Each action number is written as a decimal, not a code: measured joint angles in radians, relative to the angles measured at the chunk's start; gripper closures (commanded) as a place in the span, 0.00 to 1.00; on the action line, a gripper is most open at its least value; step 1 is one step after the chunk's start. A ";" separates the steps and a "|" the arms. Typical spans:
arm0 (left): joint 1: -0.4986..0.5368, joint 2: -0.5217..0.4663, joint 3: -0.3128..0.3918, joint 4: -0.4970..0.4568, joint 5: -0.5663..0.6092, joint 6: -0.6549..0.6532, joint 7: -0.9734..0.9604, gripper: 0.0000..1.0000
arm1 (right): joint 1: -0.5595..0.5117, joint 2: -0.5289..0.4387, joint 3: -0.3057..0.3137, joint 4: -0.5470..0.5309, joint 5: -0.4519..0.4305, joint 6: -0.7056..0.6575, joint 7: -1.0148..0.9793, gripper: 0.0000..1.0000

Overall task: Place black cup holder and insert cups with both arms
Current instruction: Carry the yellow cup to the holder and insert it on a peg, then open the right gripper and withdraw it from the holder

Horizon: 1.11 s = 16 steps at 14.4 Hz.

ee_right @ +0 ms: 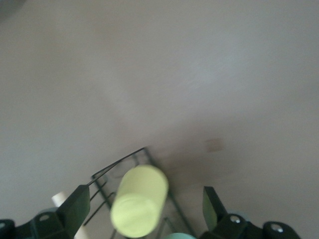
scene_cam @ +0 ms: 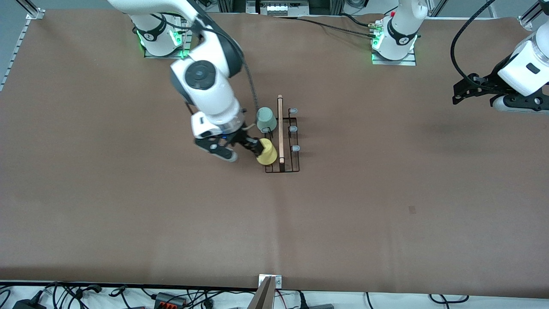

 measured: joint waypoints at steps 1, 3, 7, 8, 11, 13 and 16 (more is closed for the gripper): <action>0.000 0.000 0.000 0.000 0.000 0.000 0.000 0.00 | -0.044 -0.045 -0.001 0.004 0.004 -0.096 -0.064 0.00; 0.000 0.000 0.000 0.000 0.000 0.000 0.000 0.00 | -0.161 -0.142 -0.008 0.005 0.046 -0.277 -0.285 0.00; 0.000 0.000 0.000 0.001 0.000 -0.001 0.000 0.00 | -0.290 -0.267 -0.120 0.005 0.072 -0.487 -0.658 0.00; 0.000 0.000 0.000 0.001 0.000 -0.001 0.000 0.00 | -0.314 -0.289 -0.152 0.005 0.073 -0.530 -0.734 0.00; -0.001 0.000 -0.001 0.001 0.000 -0.001 0.000 0.00 | -0.364 -0.329 -0.302 0.017 0.074 -0.619 -0.977 0.00; -0.001 0.000 -0.001 0.001 0.000 -0.001 0.000 0.00 | -0.378 -0.334 -0.408 0.043 0.080 -0.622 -1.124 0.00; 0.000 0.000 -0.001 0.002 0.000 -0.001 0.000 0.00 | -0.380 -0.332 -0.431 0.067 0.082 -0.624 -1.161 0.00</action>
